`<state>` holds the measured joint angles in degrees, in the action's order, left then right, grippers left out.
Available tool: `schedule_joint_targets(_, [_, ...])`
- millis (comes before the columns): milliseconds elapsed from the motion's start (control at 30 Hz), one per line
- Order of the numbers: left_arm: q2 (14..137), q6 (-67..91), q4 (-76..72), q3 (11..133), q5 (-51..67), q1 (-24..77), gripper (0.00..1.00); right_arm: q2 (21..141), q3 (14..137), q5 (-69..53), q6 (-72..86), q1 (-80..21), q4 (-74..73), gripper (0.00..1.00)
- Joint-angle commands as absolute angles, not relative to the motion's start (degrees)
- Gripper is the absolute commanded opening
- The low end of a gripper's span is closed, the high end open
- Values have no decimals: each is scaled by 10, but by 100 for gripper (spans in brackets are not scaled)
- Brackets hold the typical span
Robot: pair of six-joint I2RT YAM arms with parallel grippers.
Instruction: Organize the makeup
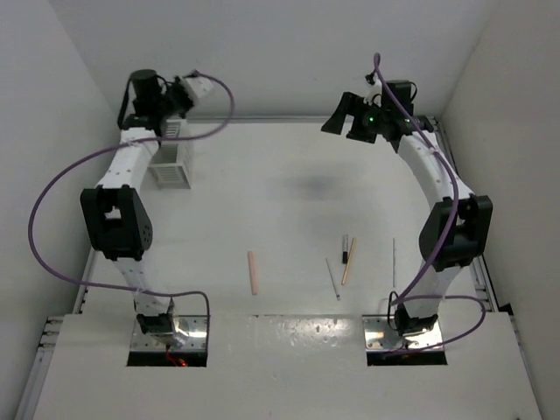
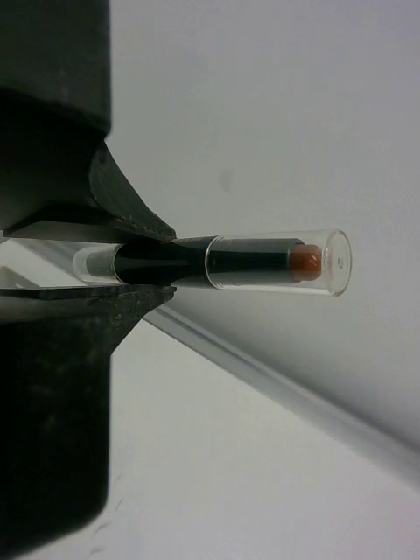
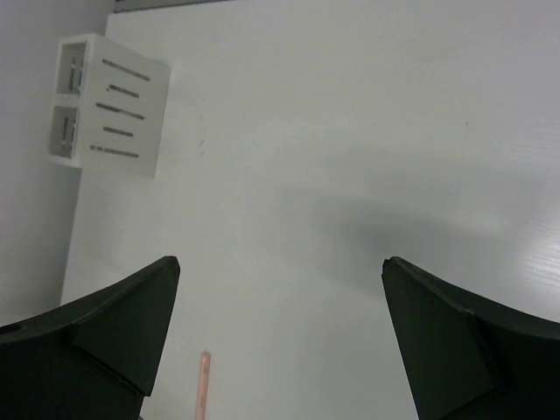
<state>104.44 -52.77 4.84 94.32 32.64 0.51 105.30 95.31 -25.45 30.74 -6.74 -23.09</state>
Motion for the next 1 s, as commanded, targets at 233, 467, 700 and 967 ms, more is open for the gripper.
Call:
schedule_joint_targets(233, [1165, -78, -73, 1049, 360, -153, 0, 1028, 912, -215, 250, -92, -309, 100])
schedule_joint_targets(467, [1214, -45, -104, 1049, 395, -171, 0, 1046, 969, -186, 233, -101, -381, 100])
schedule_joint_targets(700, [1201, -81, -97, 985, 457, -178, 0, 1041, 986, -171, 238, -105, -387, 100])
schedule_joint_targets(967, [1223, -113, -138, 961, 451, -178, 4, 1050, 1027, -163, 221, -110, -431, 100])
